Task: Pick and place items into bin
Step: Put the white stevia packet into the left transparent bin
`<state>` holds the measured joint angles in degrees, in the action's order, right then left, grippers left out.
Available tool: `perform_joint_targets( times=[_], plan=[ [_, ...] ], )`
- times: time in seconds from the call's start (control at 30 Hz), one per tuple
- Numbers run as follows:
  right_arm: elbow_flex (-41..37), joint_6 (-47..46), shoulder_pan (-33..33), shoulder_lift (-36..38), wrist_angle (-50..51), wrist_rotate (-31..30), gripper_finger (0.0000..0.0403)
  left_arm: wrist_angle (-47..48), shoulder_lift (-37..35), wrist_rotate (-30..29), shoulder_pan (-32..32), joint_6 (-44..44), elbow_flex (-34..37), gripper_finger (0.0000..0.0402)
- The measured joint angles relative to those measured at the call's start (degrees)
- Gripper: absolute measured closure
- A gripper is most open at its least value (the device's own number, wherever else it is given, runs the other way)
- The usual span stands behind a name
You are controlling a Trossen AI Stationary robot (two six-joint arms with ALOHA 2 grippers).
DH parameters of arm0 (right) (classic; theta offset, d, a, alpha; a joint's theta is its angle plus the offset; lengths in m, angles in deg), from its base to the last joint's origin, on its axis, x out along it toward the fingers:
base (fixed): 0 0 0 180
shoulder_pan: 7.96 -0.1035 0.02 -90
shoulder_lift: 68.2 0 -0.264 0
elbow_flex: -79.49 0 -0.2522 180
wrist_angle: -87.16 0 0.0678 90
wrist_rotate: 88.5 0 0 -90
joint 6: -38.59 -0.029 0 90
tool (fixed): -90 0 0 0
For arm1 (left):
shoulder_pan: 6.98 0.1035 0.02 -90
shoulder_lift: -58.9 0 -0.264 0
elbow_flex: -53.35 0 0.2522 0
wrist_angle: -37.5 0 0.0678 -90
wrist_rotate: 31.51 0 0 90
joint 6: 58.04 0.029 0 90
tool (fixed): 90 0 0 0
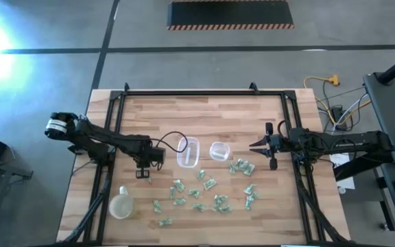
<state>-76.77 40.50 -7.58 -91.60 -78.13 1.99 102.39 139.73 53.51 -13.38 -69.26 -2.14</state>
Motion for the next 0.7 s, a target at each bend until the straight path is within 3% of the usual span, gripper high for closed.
perform_joint_targets(
  times=[0.27,0.7],
  plan=[
    [0.0,0.0,0.0,0.0,0.02,-0.02,0.0342,-5.4,-0.02,1.52,0.0,-0.13,1.77,0.0331],
    [0.0,0.0,0.0,0.0,0.07,-0.02,0.0342,-6.01,0.52,4.02,-0.04,-0.56,1.87,0.0278]
  ],
)
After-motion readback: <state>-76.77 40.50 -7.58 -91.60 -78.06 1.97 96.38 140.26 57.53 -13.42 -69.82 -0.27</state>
